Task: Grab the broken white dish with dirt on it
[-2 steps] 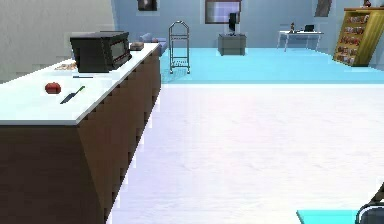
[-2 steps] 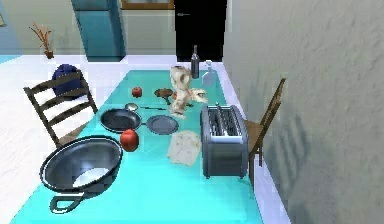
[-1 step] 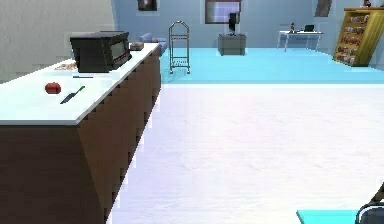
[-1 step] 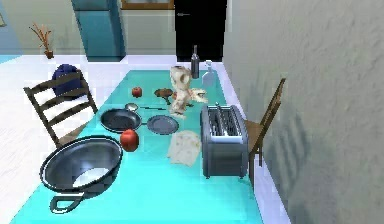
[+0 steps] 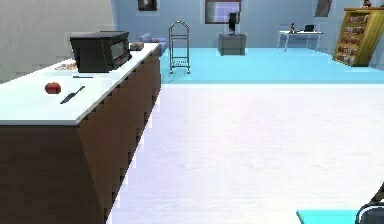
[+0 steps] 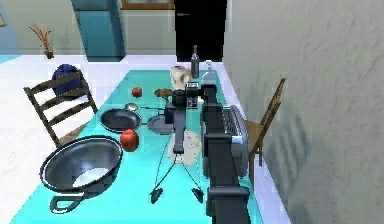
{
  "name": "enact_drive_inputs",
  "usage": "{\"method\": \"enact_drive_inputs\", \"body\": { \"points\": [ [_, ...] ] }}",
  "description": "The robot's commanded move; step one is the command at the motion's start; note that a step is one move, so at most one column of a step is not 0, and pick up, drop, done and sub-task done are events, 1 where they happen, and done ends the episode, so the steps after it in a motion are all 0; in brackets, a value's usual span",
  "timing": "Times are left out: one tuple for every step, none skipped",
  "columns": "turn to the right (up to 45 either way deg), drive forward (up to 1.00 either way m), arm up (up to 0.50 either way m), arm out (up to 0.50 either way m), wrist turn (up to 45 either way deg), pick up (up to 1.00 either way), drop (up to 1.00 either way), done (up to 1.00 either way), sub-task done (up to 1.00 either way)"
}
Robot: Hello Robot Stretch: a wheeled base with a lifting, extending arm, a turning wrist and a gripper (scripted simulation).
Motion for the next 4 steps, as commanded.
{"method": "enact_drive_inputs", "body": {
  "points": [
    [0.0,0.0,0.0,0.0,45.0,0.0,0.0,0.0,0.0],
    [0.0,0.0,0.0,0.0,45.0,0.0,0.0,0.0,0.0],
    [0.0,0.0,0.0,0.0,45.0,0.0,0.0,0.0,0.0],
    [0.0,0.0,0.0,0.0,45.0,0.0,0.0,0.0,0.0]
  ]
}}
